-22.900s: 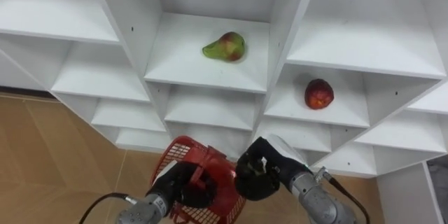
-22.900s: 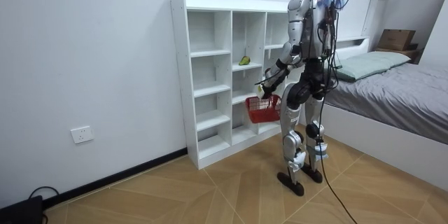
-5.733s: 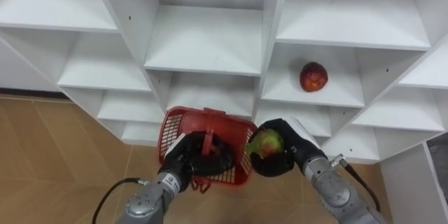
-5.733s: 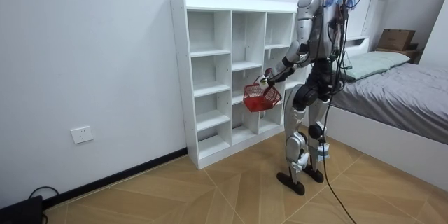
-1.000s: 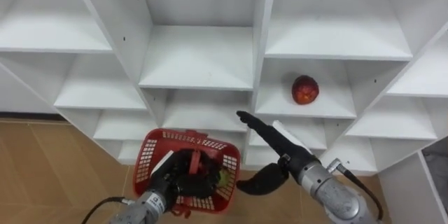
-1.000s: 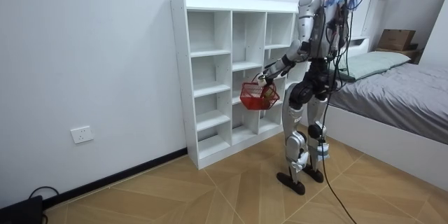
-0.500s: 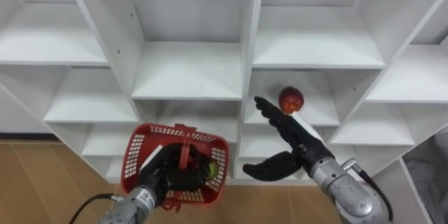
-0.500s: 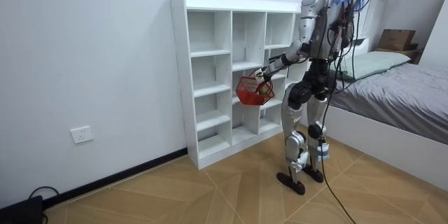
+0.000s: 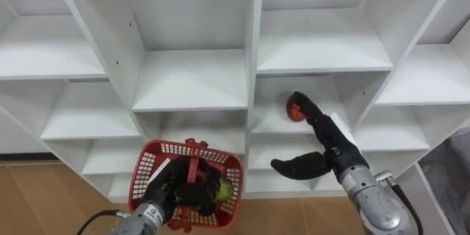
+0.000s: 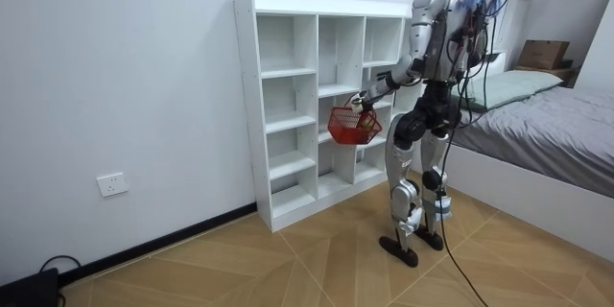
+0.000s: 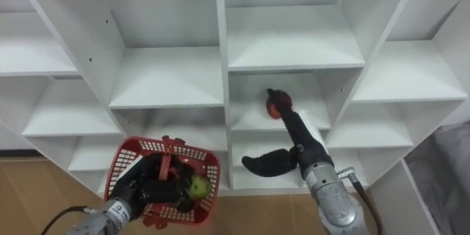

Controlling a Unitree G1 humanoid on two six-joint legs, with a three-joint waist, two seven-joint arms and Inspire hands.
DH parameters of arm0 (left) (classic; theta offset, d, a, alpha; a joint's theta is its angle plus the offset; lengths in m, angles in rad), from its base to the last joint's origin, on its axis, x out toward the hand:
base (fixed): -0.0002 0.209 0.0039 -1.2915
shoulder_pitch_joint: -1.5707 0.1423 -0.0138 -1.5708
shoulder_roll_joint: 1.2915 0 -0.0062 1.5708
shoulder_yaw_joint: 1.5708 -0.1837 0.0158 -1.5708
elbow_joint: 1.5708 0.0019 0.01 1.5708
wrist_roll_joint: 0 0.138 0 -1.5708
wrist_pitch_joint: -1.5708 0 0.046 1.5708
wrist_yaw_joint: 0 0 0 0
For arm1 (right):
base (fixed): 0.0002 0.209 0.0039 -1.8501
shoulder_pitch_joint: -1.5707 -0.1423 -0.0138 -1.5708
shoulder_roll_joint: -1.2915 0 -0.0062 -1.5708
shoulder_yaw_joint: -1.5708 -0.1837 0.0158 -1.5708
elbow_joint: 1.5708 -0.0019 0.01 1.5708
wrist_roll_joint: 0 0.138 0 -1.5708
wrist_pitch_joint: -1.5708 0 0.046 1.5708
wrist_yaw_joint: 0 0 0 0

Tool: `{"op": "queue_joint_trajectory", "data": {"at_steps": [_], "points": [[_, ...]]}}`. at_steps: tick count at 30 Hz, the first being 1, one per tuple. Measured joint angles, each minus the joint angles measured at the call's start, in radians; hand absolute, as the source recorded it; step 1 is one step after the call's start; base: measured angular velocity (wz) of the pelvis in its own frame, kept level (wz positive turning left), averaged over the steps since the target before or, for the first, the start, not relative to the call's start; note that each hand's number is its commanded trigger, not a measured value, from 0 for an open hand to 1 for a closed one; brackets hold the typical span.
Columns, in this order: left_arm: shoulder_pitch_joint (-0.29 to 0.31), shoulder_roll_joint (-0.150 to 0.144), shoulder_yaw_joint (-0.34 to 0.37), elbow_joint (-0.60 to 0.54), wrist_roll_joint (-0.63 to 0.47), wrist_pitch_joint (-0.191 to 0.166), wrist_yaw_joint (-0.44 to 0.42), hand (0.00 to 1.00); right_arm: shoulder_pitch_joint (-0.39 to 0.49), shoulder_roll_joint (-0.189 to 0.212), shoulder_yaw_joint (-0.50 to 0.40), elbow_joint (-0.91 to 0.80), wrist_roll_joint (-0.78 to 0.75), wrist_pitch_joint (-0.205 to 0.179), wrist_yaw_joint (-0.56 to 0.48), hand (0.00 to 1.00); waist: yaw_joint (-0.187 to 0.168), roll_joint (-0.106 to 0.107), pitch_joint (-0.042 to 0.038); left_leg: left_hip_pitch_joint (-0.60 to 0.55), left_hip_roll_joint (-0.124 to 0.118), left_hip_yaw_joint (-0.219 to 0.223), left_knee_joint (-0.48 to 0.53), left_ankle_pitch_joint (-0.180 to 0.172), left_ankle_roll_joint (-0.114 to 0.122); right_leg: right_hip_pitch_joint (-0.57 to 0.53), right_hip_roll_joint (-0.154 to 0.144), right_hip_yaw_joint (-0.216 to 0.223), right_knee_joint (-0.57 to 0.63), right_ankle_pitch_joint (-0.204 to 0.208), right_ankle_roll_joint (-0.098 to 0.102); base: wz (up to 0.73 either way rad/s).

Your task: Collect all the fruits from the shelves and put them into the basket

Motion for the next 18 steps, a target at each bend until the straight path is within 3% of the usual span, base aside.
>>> {"op": "queue_joint_trajectory", "data": {"at_steps": [9,18], "points": [[0.008,-0.006,0.044,0.000,0.000,0.000,0.001,1.00,0.001,0.000,-0.033,0.011,-0.007,0.000,-0.051,0.00,-0.008,-0.024,0.0041,0.015,0.001,0.008,-0.006,-0.002,-0.001,0.011,0.001,0.004,-0.002,0.000,0.000,-0.02],[0.032,-0.007,0.066,-0.001,0.000,0.000,0.024,1.00,0.032,0.000,-0.033,0.011,-0.009,0.000,-0.109,0.00,-0.009,-0.024,0.0019,0.018,0.001,0.010,-0.004,-0.005,0.000,0.014,0.001,0.003,-0.002,-0.001,0.001,-0.01]]}}
